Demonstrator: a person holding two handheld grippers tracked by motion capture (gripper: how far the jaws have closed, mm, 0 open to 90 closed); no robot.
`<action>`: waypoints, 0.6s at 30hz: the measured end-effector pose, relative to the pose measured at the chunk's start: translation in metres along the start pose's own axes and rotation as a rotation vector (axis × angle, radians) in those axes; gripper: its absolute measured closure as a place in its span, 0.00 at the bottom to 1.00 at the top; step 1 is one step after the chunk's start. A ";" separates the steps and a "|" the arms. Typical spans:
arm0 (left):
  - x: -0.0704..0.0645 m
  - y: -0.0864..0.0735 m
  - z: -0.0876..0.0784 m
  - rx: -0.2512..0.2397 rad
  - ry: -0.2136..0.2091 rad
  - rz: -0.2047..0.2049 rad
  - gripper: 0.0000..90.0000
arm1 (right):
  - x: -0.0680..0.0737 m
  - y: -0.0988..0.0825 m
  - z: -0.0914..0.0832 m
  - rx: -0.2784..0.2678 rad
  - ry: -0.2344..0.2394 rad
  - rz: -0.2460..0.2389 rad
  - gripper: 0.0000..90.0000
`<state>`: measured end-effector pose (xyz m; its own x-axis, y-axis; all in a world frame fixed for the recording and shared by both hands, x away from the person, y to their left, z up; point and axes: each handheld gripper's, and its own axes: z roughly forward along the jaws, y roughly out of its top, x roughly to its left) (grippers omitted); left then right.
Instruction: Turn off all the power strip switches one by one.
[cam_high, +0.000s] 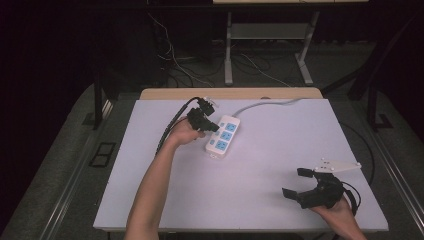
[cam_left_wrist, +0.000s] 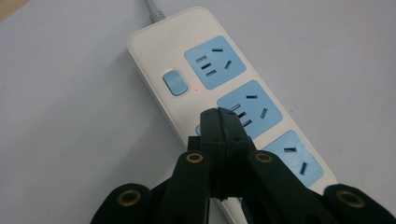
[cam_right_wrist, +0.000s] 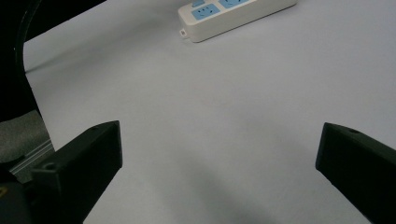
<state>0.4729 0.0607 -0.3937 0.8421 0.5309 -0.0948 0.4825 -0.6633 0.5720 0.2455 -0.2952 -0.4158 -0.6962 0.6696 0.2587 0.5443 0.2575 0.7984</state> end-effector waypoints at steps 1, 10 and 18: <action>0.000 0.000 0.001 0.002 -0.003 0.000 0.99 | 0.000 0.000 0.000 0.000 0.000 0.000 0.00; 0.001 -0.001 0.010 0.012 0.002 0.002 0.99 | 0.000 0.000 0.001 0.003 0.000 -0.003 0.00; 0.002 -0.001 0.014 0.014 -0.006 -0.014 0.99 | -0.001 0.000 0.000 0.001 -0.004 -0.002 0.00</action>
<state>0.4775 0.0546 -0.4057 0.8365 0.5372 -0.1080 0.4980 -0.6632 0.5587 0.2457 -0.2956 -0.4163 -0.6953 0.6719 0.2554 0.5438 0.2593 0.7981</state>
